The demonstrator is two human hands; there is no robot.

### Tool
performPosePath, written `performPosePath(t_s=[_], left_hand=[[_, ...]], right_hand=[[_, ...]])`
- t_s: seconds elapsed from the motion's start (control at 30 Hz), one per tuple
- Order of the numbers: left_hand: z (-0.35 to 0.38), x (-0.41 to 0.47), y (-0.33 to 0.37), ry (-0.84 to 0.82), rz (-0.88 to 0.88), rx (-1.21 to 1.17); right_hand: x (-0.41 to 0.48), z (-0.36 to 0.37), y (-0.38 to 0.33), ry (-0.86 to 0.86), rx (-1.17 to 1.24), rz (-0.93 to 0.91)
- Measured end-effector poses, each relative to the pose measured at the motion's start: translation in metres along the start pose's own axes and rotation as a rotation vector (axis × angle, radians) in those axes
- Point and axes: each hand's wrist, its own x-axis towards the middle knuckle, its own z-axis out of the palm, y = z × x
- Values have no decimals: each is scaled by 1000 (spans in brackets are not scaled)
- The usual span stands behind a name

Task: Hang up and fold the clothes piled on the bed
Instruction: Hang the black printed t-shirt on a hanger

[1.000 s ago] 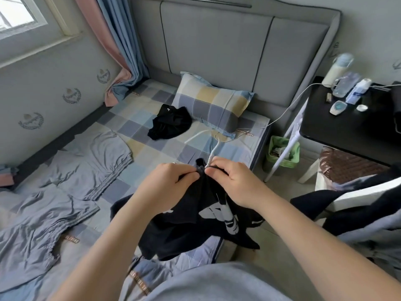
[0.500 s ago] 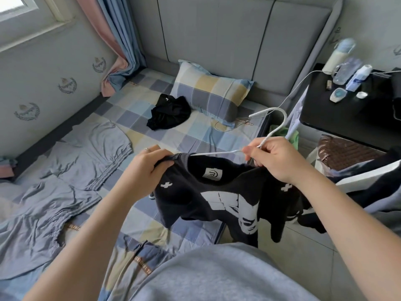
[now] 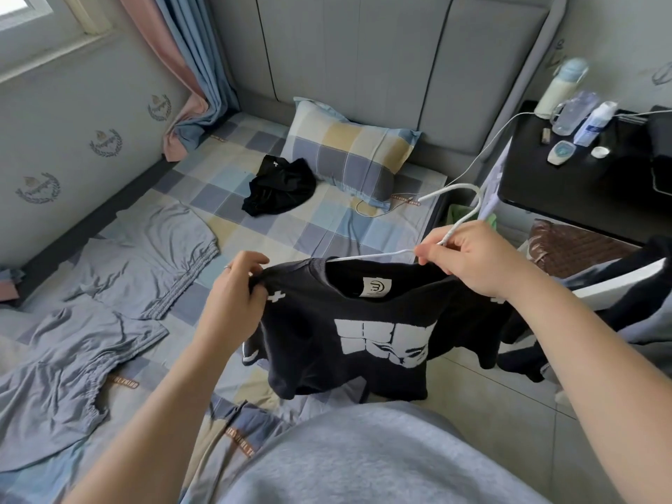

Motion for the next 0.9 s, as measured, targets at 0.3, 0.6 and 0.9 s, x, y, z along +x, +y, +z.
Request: performPosePath(t_s=[0.3, 0.6, 0.9], left_hand=[[-20, 15, 17, 119, 265, 110], [-20, 28, 15, -92, 201, 66], [15, 18, -6, -123, -47, 42]], right_hand=[[-9, 15, -8, -89, 5, 0], [-17, 32, -3, -75, 165, -17], [-18, 31, 13, 74, 428, -7]])
